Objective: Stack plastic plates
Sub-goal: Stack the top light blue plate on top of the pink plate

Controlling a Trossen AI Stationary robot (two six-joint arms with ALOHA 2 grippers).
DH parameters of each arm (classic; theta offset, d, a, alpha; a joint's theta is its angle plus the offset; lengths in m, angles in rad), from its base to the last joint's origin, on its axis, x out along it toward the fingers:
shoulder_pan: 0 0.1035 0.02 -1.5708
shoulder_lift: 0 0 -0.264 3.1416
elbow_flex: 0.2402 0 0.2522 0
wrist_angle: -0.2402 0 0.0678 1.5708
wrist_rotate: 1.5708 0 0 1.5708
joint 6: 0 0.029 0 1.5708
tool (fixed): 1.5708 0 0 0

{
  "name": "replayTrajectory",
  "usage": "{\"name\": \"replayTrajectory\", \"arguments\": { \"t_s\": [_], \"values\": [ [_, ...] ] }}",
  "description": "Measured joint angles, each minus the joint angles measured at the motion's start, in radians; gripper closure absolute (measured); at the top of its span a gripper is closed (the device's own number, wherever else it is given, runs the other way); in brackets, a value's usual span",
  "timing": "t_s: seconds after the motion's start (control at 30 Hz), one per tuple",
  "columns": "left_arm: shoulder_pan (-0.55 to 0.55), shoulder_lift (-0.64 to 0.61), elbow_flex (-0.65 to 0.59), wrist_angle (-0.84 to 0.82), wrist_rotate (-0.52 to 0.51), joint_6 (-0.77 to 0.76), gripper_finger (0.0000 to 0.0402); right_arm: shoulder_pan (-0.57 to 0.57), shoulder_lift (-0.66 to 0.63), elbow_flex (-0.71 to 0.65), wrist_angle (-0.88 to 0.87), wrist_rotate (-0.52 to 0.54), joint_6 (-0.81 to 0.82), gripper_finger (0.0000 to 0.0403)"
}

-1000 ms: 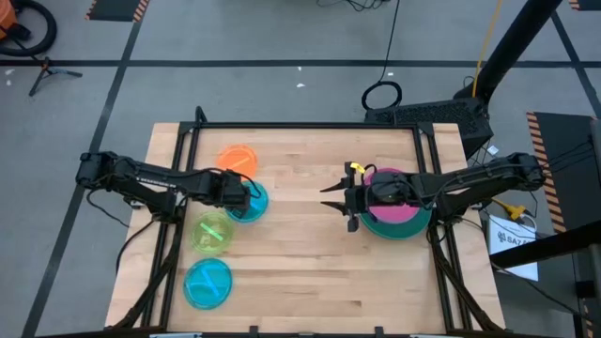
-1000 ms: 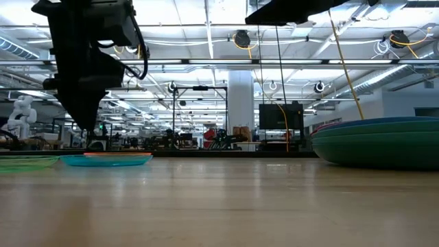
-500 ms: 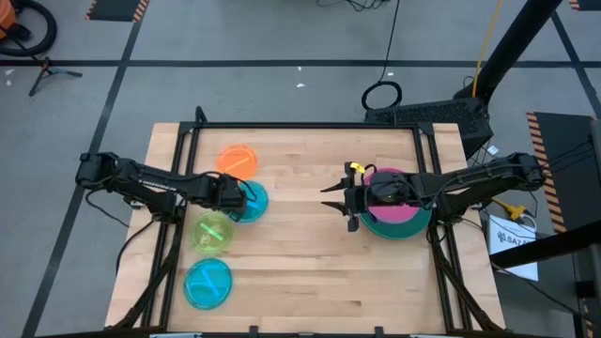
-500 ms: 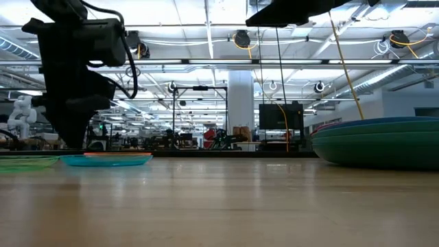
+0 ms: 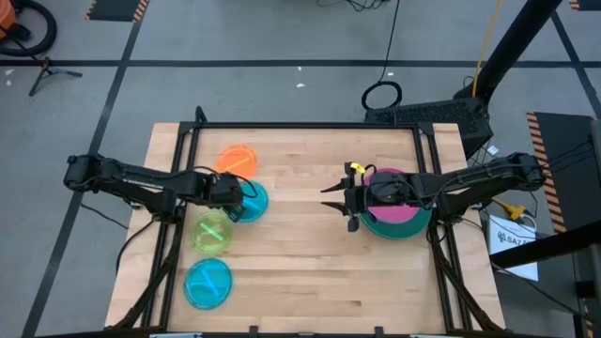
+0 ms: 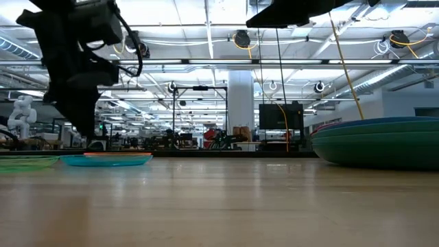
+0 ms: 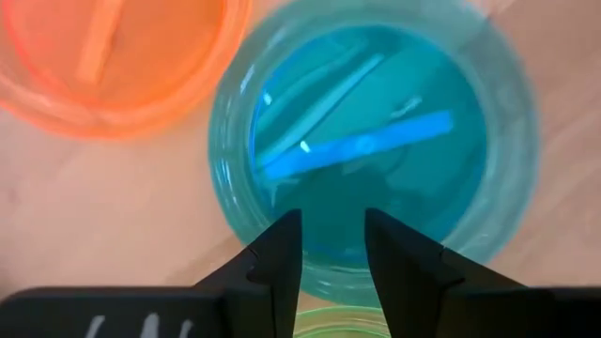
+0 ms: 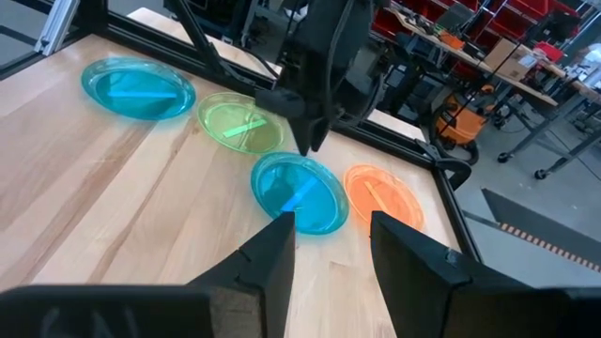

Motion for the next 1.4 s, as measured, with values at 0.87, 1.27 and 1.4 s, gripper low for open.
{"name": "replayTrajectory", "arguments": {
  "t_s": [0.87, 1.27, 1.4],
  "values": [
    [0.057, -0.111, -0.136, 0.094, -0.074, -0.058, 0.0277, 0.000, 0.000, 0.000, -0.011, 0.000, 0.000, 0.0271],
    [0.057, -0.111, -0.136, 0.065, -0.106, -0.157, 0.0276, 0.000, 0.000, 0.000, -0.011, 0.000, 0.000, 0.0271],
    [0.057, -0.111, -0.136, 0.065, -0.106, -0.158, 0.0251, 0.000, 0.000, 0.000, -0.011, 0.000, 0.000, 0.0271]
  ]
}}
